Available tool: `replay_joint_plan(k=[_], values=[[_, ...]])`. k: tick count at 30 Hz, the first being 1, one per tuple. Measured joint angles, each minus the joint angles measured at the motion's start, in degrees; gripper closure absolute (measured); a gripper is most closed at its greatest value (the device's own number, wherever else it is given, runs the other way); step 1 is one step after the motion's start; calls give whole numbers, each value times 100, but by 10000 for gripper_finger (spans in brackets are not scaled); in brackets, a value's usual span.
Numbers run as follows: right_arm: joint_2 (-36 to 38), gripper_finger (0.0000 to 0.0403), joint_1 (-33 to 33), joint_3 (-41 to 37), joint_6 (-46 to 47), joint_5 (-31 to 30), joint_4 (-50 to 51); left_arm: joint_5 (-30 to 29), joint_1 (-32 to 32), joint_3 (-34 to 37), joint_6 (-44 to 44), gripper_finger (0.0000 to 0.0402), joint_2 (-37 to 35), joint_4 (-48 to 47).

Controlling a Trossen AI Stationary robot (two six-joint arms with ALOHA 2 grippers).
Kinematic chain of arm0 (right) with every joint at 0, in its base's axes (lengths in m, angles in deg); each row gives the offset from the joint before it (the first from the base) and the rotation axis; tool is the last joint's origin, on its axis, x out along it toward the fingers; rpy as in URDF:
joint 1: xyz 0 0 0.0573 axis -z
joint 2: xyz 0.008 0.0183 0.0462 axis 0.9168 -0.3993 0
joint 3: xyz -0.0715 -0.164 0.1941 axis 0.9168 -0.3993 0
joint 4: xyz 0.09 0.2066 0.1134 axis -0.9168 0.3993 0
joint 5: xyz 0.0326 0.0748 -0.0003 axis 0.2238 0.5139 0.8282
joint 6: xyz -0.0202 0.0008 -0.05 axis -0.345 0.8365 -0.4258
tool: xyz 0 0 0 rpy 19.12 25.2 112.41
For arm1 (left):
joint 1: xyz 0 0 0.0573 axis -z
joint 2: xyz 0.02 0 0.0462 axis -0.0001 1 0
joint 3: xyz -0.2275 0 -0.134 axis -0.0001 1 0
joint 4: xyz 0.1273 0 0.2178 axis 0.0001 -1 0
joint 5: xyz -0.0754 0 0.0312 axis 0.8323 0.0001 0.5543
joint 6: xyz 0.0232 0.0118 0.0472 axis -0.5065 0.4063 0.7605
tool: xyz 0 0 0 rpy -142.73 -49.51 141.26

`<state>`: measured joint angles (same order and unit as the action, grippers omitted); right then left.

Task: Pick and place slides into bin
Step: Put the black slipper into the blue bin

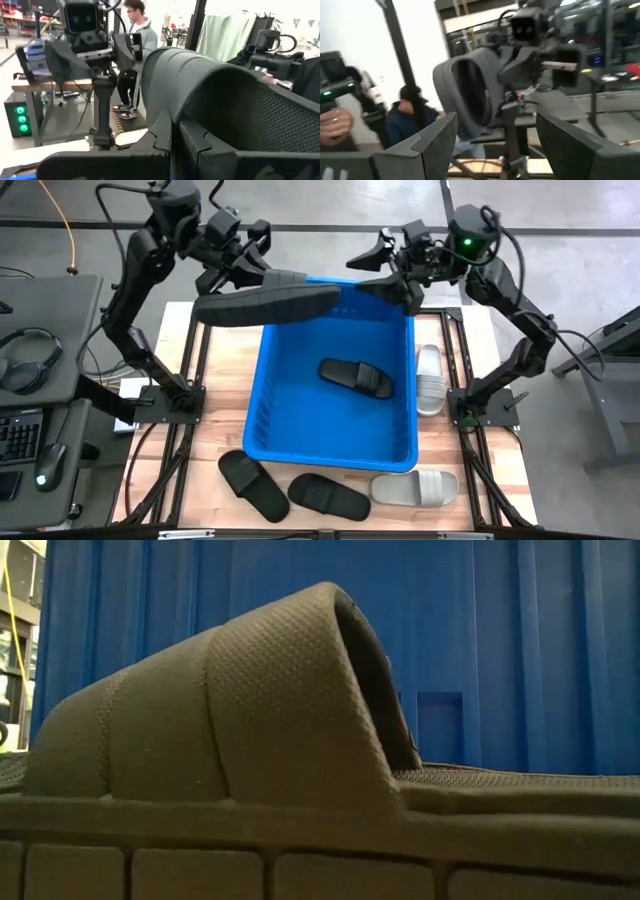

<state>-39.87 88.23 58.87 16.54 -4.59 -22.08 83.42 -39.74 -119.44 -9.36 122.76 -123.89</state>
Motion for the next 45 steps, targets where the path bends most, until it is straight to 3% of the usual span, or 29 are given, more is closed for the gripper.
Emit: replay_joint_plan(k=[13, 24, 41, 45], values=[[-15, 141, 34, 27, -86, 664, 50, -162, 2, -4, -168, 401, 202, 276], [-17, 141, 36, 27, -192, 310, -38, -191, 85, 2, -281, 401, 383, 280], [-242, 142, 34, 22, -287, 351, 7, -514, 151, -2, -429, 401, 434, 643], [-247, 158, 32, 20, -338, 349, -46, -511, 151, -2, -422, 401, 434, 526]])
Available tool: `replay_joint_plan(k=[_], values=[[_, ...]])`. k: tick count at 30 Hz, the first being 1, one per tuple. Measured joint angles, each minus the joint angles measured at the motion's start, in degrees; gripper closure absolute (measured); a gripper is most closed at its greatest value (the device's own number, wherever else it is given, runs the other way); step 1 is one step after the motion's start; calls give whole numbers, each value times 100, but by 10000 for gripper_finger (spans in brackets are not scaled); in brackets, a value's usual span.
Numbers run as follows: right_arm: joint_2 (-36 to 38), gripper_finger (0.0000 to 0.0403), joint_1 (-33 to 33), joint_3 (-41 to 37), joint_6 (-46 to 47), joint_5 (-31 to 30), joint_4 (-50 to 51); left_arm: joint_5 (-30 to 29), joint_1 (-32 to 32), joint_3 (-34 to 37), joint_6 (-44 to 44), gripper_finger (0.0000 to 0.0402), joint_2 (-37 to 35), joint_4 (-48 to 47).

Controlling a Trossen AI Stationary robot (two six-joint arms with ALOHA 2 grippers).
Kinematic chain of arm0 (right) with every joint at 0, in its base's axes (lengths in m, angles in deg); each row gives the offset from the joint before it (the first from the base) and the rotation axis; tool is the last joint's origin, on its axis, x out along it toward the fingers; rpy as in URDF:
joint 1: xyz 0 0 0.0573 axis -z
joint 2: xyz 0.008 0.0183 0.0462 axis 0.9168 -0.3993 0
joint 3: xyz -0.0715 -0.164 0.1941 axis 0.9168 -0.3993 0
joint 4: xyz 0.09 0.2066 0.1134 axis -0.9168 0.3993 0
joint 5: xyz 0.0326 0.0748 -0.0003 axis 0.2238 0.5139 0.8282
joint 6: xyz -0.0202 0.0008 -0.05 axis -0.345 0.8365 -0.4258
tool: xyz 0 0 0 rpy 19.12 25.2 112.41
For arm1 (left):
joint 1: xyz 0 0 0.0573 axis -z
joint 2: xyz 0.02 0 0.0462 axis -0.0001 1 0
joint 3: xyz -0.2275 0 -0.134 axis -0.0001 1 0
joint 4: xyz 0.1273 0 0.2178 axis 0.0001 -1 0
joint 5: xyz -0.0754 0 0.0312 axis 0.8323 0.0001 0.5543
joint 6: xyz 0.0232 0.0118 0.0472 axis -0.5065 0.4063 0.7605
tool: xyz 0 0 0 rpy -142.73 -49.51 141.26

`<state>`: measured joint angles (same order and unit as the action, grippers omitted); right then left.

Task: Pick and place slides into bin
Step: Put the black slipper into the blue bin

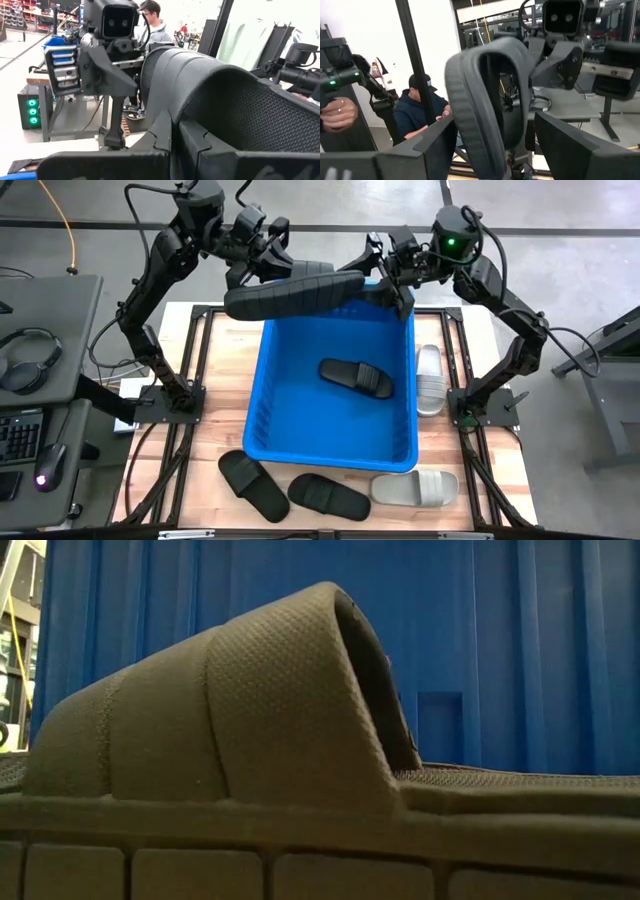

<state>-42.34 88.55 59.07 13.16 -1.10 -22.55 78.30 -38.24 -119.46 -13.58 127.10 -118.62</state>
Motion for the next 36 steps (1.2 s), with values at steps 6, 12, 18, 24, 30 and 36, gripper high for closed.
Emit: replay_joint_plan(k=[6, 12, 18, 24, 30, 36], values=[[2, 228, 0, 0, -102, 10, -15, 17, 0, 0, 0, 401, -2, -3], [4, 325, -2, 0, -117, 147, -22, 92, 0, 0, -11, 392, -2, -6], [9, 391, -4, 0, -155, 165, -84, 178, -4, 0, -124, 366, -2, -3], [69, 385, 9, 0, -135, 123, -47, 184, -7, 0, -297, 352, -2, 0], [529, 393, 209, -7, -284, -61, 339, 124, -273, 0, -581, 314, -32, -7], [1090, 395, 276, -4, -759, -896, 1215, 10, -823, -7, -746, 259, -46, -6]])
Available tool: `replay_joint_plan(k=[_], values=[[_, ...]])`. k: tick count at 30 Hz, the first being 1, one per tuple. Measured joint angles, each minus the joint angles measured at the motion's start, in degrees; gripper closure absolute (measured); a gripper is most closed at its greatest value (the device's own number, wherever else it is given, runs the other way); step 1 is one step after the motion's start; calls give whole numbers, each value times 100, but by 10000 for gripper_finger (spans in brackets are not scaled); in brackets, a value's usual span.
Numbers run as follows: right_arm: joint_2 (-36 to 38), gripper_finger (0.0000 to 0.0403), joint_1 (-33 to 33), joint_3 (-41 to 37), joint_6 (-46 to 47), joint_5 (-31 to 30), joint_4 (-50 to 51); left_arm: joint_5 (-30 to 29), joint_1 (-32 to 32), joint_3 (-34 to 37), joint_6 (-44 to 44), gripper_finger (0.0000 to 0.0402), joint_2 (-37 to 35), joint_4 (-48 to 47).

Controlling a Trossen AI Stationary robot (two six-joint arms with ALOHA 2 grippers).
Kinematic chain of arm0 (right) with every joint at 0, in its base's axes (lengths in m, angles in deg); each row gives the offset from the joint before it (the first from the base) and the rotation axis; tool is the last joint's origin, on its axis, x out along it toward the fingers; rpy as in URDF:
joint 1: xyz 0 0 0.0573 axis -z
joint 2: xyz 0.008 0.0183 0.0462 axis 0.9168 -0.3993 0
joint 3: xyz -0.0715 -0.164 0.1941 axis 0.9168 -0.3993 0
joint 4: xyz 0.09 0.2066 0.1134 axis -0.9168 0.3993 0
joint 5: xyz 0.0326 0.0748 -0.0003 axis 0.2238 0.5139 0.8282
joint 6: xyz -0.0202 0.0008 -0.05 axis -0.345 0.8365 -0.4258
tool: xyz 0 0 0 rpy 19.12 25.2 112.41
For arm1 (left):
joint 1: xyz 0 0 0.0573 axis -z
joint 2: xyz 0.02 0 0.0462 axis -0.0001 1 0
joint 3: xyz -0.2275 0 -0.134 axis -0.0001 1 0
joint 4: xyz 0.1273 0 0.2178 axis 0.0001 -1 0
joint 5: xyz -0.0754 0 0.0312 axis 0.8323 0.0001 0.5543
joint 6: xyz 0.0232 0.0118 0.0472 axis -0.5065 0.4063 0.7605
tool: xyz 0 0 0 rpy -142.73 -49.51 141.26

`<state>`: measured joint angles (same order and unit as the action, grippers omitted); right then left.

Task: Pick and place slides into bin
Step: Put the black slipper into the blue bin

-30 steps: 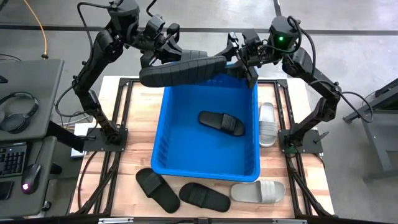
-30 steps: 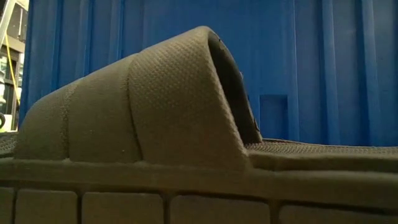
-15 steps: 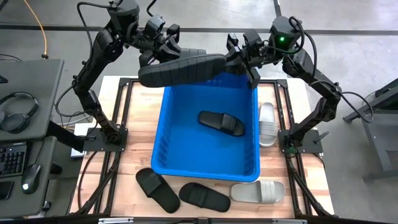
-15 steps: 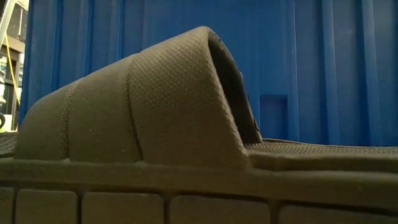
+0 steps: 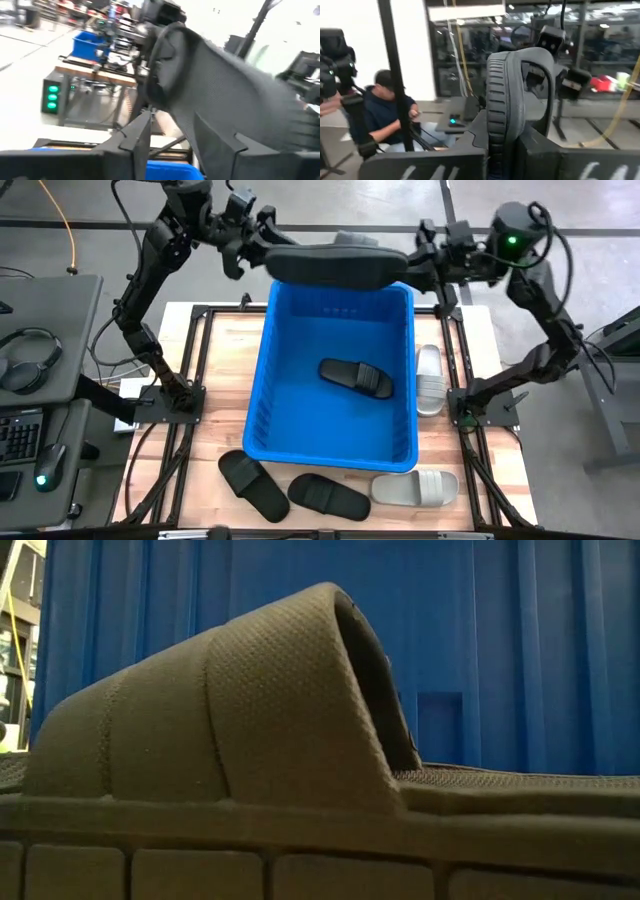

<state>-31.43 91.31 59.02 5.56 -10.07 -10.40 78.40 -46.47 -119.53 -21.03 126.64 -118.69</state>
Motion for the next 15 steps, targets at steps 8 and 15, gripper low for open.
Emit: replay_joint_plan(k=[8, 15], values=[[372, 396, -9, 0, -1053, -1036, 1070, -19, -540, 0, -145, 227, 1, -33], [341, 396, -164, 0, -2124, -1596, 1336, 346, -565, 0, -1754, 237, 2, -77]])
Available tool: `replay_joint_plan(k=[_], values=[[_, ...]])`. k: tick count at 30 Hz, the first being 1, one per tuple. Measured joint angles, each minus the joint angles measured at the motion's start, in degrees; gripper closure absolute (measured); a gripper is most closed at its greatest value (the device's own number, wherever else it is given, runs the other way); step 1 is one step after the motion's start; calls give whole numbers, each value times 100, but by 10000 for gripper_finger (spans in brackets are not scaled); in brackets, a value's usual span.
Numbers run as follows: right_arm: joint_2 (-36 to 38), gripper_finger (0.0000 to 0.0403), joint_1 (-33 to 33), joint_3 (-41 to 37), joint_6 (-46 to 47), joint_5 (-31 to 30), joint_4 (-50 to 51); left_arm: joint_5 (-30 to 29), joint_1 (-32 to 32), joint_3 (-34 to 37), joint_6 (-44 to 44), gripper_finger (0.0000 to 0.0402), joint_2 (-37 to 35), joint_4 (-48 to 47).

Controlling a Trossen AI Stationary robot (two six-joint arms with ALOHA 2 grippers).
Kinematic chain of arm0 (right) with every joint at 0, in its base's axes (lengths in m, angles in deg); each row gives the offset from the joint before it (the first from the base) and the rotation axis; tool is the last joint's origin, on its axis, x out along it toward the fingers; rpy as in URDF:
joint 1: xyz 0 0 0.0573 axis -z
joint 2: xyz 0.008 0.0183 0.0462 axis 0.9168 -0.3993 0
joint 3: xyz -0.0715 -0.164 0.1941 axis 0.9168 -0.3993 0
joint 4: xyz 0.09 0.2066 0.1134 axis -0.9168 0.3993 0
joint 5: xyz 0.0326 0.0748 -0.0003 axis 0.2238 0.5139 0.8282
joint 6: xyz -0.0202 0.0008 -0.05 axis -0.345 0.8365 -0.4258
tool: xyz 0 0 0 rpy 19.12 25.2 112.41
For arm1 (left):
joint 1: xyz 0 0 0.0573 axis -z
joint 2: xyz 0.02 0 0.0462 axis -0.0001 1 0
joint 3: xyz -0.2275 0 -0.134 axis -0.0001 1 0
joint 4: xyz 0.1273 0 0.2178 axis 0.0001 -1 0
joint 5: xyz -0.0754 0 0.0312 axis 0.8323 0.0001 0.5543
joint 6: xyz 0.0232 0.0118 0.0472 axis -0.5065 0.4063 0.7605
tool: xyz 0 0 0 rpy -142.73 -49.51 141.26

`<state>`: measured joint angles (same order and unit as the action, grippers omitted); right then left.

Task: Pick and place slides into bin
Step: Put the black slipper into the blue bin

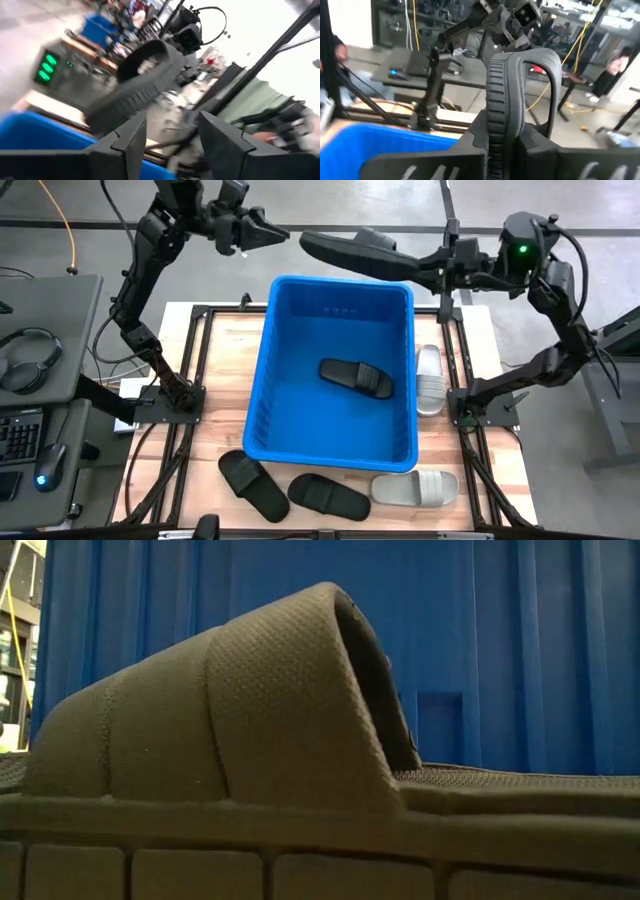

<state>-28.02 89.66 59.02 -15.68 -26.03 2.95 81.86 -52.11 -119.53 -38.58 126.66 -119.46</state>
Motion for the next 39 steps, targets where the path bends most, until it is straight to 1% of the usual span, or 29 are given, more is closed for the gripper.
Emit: replay_joint_plan(k=[2, 4, 8, 11, 14, 17, 20, 22, 26, 28, 34, 39], values=[[-42, 396, -87, 0, -394, -167, 50, 162, 0, 0, -548, 240, 0, 2], [-60, 396, -189, 0, -845, -391, 165, 185, 0, 0, -1069, 240, 0, 14], [-87, 396, -416, 0, -1785, -1157, 504, 184, 0, 2, -1891, 238, -3, 136], [-89, 396, -648, 0, -2668, -1982, 624, 173, 0, 2, -2219, 240, -15, 171], [-87, 396, -925, 0, -3828, -2714, 560, 167, 0, 2, -2514, 240, -14, 92], [-110, 396, -1210, 0, -4922, -3166, 543, 124, 0, 2, -2682, 240, -15, 92], [-128, 397, -1475, -17, -5785, -3390, 540, 79, -2, 2, -2874, 240, -13, 87], [-126, 397, -1645, -20, -6209, -3430, 529, 31, -4, 2, -2994, 240, -13, 87], [-126, 397, -1923, -20, -6701, -3625, 245, -38, -4, 2, -3331, 240, -13, 72], [-124, 397, -2045, -20, -6964, -3678, 111, -47, 0, 2, -3362, 240, -3, -43], [-139, 397, -2290, -20, -7228, -3810, -26, -46, 0, 4, -3331, 240, 52, -714], [-190, 397, -2369, -22, -7220, -3865, -13, -49, 0, 4, -3205, 240, 52, -722]])
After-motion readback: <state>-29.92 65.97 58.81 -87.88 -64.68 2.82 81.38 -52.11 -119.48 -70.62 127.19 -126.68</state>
